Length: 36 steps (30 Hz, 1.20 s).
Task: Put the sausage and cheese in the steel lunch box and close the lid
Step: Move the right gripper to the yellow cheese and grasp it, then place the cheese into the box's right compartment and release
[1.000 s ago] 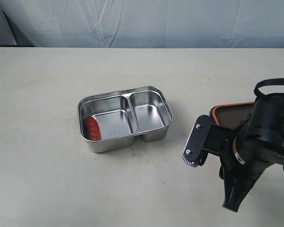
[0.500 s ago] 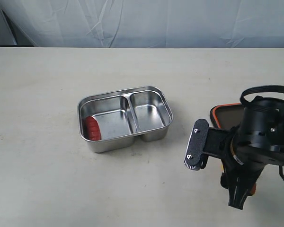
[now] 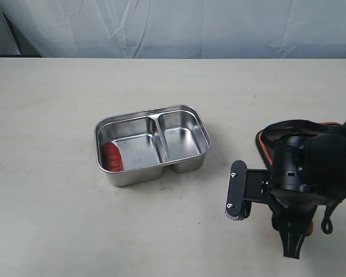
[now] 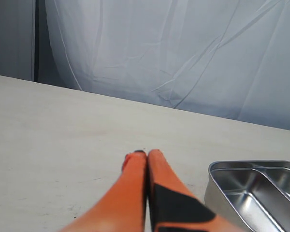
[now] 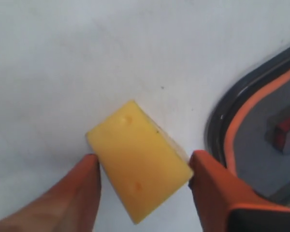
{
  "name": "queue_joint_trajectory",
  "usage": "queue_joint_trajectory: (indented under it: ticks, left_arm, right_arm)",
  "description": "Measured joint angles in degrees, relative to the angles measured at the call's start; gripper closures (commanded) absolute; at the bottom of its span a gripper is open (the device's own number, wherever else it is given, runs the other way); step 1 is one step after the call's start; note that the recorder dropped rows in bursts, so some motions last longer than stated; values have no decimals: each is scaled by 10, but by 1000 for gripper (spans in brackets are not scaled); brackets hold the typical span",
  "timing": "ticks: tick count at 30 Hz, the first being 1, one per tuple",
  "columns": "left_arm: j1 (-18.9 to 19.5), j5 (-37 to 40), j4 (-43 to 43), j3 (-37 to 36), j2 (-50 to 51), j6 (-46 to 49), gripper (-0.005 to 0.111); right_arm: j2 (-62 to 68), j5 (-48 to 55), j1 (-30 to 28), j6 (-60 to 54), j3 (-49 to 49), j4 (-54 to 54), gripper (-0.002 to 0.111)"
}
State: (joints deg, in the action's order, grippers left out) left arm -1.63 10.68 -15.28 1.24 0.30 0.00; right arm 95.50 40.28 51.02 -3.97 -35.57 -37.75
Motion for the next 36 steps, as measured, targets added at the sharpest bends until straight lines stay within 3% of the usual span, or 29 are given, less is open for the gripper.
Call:
queue_joint_trajectory:
  ticks: [3,4,12,18,22,24,27,36]
  left_arm:
    - [0,0,0,0,0,0,107]
    - [0,0,0,0,0,0,107]
    - [0,0,0,0,0,0,107]
    - [0,0,0,0,0,0,107]
    - [0,0,0,0,0,0,107]
    - [0,0,0,0,0,0,107]
    - [0,0,0,0,0,0,107]
    - [0,0,0,0,0,0,107]
  right_arm:
    - [0,2,0,0,0,-1,107]
    - [0,3,0,0,0,-1,108]
    - [-13,56,14,5,-16,30,108]
    - [-60,102,39,20,-81,40,108]
    - [-73,90,41,40,-122,37,108]
    - [-71,31,38,97,-153,24,108]
    - [-29,-100,29,163,-224,17,108]
    - [189,-86,12,239,-344,-19,108]
